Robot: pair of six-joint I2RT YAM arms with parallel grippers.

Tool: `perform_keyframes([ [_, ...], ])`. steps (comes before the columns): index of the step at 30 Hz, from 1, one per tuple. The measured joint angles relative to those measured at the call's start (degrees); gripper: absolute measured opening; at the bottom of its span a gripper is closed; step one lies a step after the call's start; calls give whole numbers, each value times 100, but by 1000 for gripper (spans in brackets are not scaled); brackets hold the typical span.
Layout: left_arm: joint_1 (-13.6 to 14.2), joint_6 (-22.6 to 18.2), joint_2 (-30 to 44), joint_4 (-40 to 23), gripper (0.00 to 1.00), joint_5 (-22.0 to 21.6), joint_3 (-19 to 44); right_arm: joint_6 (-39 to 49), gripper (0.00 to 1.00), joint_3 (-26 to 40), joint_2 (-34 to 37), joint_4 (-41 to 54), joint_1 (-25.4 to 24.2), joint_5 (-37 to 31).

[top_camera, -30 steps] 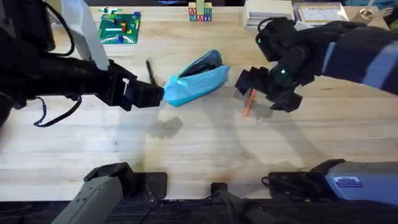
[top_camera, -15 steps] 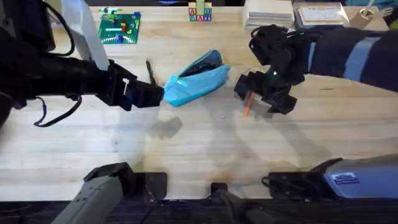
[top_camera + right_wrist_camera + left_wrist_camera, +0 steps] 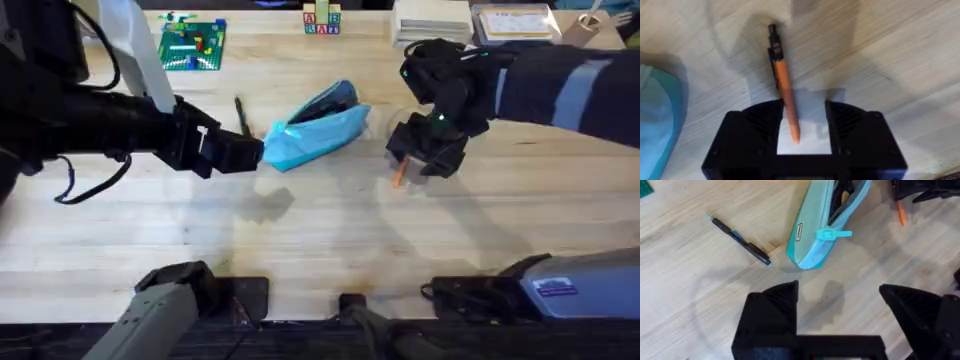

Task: Unzip the bag, pick up the pens from the table one at a time and place them inside, then zip the bag closed.

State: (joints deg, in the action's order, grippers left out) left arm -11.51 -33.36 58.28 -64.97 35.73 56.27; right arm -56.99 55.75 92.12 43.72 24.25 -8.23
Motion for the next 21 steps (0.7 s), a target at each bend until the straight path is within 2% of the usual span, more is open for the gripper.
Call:
perform_keyframes([
  [5,0,0,0,0,996,0,0,2,382,0,0,-51,0,-20],
  [9,0,0,0,0,996,0,0,3,167,0,6,-233,0,-56],
  [10,0,0,-2,0,996,0,0,2,145,0,13,-249,0,-62],
  [13,0,0,0,0,996,0,0,2,127,0,15,-242,0,-79],
  [16,0,0,0,0,995,0,0,2,47,0,15,-234,0,-122],
  [21,0,0,0,0,996,0,0,2,44,0,14,-237,0,-127],
])
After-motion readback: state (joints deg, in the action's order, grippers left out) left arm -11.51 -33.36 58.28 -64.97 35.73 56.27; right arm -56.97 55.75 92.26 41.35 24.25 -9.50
